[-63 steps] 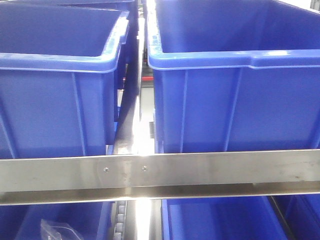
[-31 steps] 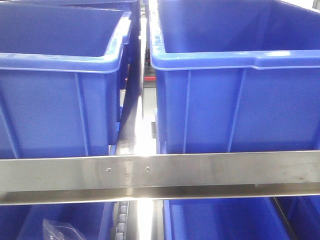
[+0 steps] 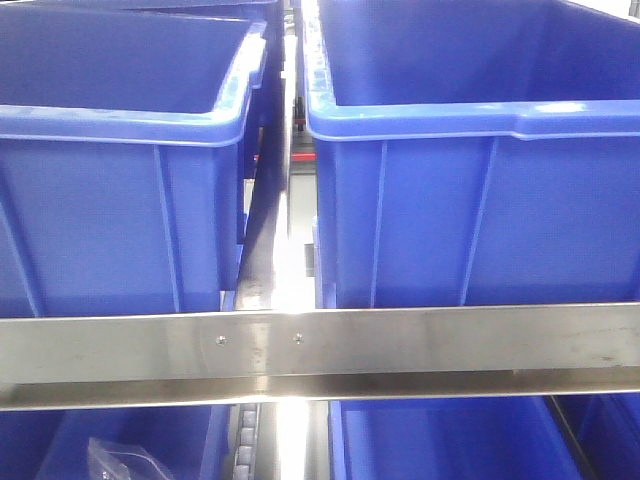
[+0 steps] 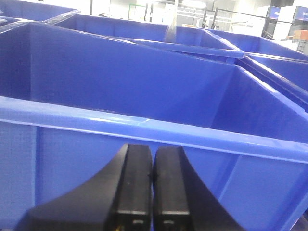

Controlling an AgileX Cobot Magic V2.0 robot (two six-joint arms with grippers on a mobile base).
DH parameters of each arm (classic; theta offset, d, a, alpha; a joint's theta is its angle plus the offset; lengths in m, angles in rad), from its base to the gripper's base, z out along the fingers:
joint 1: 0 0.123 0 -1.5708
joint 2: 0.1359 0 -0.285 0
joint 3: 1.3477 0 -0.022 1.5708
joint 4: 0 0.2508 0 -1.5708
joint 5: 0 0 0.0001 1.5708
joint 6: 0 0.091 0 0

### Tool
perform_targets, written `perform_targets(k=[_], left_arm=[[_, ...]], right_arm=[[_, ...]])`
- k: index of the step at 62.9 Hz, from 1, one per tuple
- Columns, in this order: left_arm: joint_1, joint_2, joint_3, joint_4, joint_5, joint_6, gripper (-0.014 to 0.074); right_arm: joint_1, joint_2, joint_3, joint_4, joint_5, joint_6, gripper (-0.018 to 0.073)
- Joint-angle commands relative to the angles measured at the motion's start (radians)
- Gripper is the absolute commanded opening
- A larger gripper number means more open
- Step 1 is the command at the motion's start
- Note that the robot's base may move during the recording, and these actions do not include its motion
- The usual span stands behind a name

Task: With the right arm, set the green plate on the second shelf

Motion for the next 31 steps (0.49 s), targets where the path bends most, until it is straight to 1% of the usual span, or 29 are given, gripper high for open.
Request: perform_targets(k=[1,16,31], left_arm=[[-0.005,-0.016,0.041,-0.006,-0.079,-0.003,0.0130],[-0.005,-0.016,0.041,-0.006,-0.079,-0.003,0.0130],[-0.005,-0.016,0.041,-0.006,-0.079,-0.003,0.0130]], right_arm=[[0.000,-0.019,-0.020,-0.034,-0.108,-0.005,0.0056],[0.000,-0.019,-0.020,0.014,-0.102,0.017,0.0056],[0.000,-0.019,-0.020,0.013,-0.102,0.017,0.0056]])
